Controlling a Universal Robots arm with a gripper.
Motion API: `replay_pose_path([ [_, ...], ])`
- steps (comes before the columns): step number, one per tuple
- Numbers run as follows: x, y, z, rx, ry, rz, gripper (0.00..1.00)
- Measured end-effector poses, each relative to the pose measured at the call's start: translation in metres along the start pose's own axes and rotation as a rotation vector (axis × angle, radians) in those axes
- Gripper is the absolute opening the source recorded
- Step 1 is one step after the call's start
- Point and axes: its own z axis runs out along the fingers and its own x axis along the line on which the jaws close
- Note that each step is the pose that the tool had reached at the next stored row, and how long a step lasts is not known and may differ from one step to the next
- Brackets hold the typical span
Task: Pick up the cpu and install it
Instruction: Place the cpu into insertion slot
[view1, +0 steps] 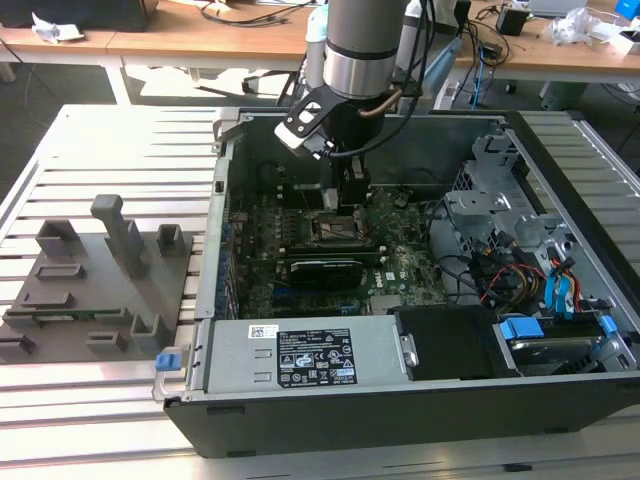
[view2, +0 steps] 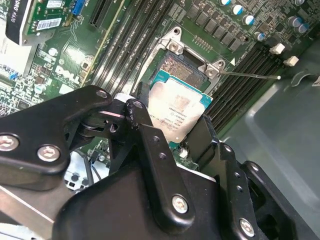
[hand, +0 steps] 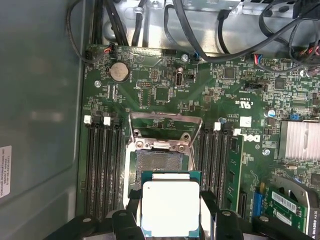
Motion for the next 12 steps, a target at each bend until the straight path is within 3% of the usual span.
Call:
replay_pose_path([
  [12, 0.0001, 0.0009, 0.0105, 0.0000, 0.0000, 0.000, 0.55],
])
